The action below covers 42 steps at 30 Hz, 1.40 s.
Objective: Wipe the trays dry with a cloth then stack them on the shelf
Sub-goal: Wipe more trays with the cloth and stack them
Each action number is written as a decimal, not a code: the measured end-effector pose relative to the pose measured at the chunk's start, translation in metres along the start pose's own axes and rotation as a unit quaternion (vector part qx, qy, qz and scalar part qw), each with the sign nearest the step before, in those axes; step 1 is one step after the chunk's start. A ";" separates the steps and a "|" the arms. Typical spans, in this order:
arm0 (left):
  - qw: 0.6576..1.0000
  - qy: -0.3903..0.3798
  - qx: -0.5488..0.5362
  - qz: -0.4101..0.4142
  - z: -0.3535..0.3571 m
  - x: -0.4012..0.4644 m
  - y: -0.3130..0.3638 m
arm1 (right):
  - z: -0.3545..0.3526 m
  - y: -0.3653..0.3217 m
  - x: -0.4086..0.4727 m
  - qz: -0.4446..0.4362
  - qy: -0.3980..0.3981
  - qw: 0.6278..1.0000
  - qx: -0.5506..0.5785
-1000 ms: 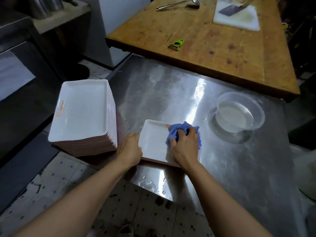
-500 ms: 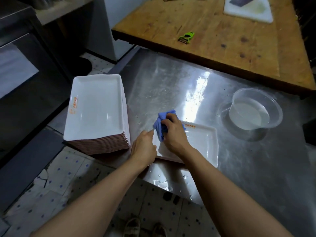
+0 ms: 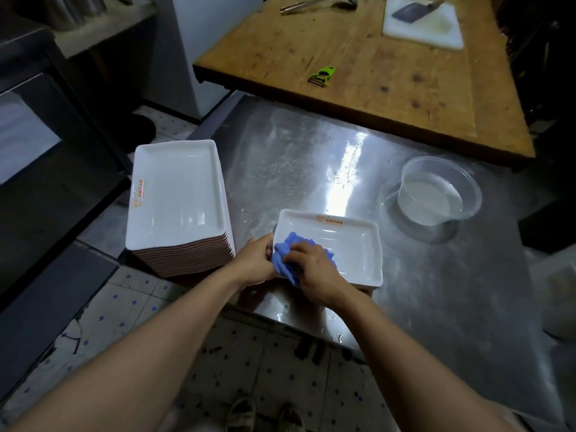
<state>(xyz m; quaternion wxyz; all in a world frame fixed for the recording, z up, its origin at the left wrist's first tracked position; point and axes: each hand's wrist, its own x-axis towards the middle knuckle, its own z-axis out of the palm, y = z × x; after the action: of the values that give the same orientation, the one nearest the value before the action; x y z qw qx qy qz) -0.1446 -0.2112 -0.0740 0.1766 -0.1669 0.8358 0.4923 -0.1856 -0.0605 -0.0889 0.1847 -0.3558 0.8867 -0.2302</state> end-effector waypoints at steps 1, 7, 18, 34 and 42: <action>1.000 -0.001 0.008 -0.009 0.001 -0.001 0.001 | 0.001 0.000 -0.004 0.003 0.000 1.000 -0.011; 0.994 0.087 0.047 -0.052 0.011 0.007 0.009 | 0.002 0.003 -0.033 0.022 0.050 0.995 -0.087; 0.963 0.115 0.226 -0.089 0.030 0.020 0.018 | -0.040 0.051 -0.058 0.160 0.111 0.979 0.062; 0.958 0.137 0.245 -0.066 0.023 0.035 0.024 | -0.031 0.054 -0.024 0.083 0.056 0.991 -0.087; 0.954 0.158 0.245 -0.066 0.027 0.030 0.028 | -0.049 0.061 -0.067 0.175 0.044 0.964 -0.194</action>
<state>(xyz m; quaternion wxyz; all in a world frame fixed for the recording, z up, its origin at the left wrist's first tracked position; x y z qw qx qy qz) -0.1804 -0.1773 -0.0785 0.1098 -0.2484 0.9352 0.2271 -0.1980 0.0404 -0.0705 0.1106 -0.2135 0.9701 -0.0334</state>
